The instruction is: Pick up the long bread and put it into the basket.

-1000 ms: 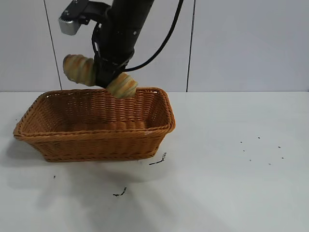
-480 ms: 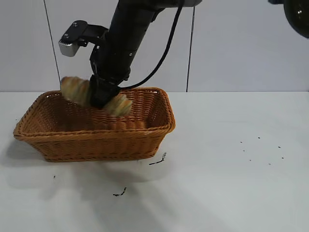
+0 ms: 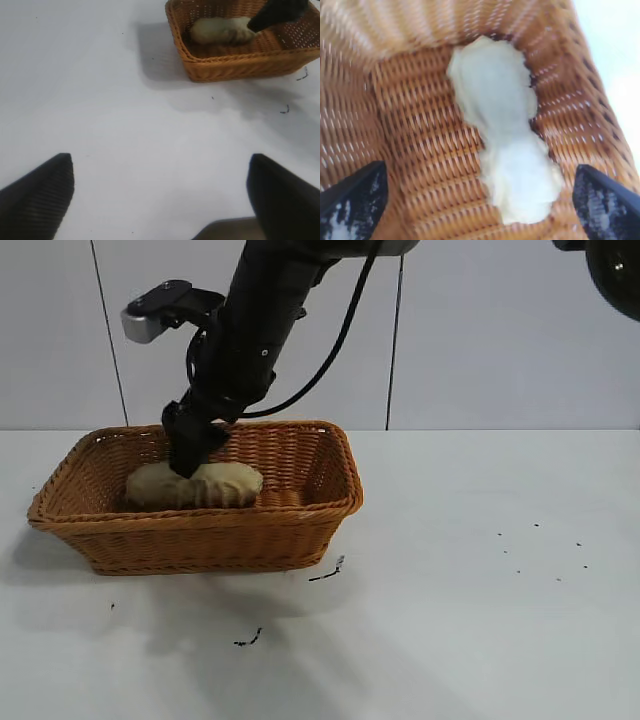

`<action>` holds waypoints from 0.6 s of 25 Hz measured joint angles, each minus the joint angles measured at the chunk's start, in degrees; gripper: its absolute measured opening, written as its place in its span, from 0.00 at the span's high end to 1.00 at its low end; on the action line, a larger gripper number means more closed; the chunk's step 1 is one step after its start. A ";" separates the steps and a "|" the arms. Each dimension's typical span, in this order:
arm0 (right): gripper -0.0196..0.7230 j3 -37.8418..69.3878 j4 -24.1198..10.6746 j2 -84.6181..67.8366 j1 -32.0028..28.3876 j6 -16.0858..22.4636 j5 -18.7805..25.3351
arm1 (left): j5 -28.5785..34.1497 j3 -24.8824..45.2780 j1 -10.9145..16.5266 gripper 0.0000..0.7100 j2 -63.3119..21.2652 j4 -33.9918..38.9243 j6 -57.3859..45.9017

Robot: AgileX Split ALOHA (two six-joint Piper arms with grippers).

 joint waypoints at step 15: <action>0.05 0.00 -1.24 -0.62 -28.61 5.06 6.25 | 0.00 0.00 0.00 0.03 0.00 0.00 0.00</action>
